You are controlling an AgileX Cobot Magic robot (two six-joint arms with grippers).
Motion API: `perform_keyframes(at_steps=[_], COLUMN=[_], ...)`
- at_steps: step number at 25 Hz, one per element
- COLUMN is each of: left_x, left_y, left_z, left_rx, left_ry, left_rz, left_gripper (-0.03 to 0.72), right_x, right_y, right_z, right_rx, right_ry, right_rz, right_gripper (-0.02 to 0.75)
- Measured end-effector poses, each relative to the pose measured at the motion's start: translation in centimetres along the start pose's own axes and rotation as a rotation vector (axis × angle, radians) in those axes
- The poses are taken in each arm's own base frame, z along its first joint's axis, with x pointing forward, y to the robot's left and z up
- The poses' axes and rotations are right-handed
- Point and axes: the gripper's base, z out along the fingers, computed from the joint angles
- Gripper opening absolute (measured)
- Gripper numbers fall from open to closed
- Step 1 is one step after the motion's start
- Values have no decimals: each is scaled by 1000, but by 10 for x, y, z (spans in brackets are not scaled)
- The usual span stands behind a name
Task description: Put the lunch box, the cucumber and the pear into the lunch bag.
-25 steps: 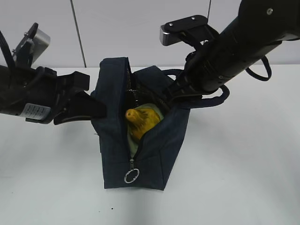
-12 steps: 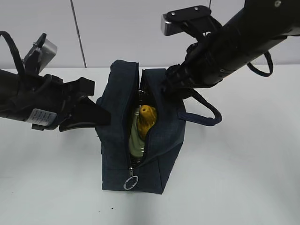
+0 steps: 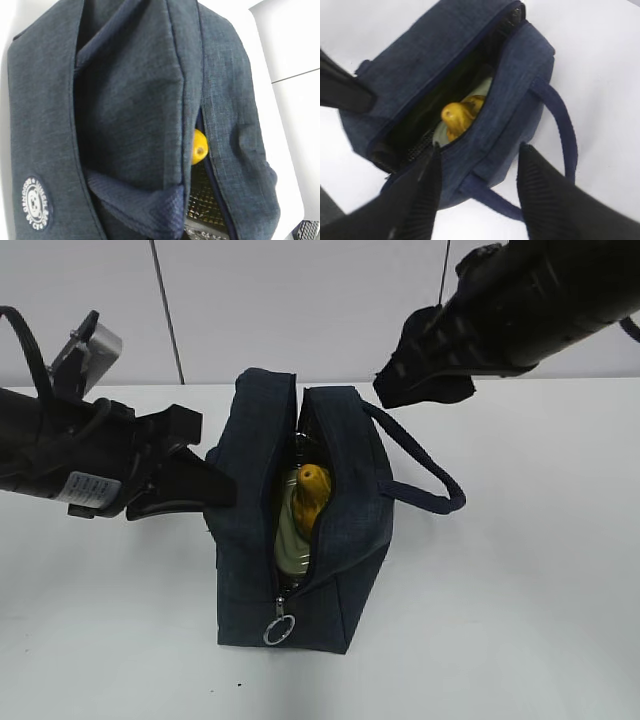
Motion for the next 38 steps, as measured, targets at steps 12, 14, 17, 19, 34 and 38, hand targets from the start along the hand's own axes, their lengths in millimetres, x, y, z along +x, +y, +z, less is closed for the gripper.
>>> perform_keyframes(at_steps=[12,14,17,19,34,38], left_x=[0,0,0,0,1,1], left_y=[0,0,0,0,-1,-1], left_z=[0,0,0,0,0,0], left_rx=[1,2,3,3,11,14], left_ry=[1,2,4,4,12,14], left_rz=[0,0,0,0,-1,-1], left_gripper=[-16,-16,-16,-16,-16,-16], right_x=[67,81,103,118,172,179], right_y=[52,57,62,64,54,52], right_z=[-44,-39,-25,-16,49,68], right_rx=[-388,-443,-506,-524,-456,-480], right_ry=[-137,-154,-189,-229,-190,-115], right_rz=[-38,-37,-29,-4,-75,-49], right_gripper=[344,344,343,342,342,342])
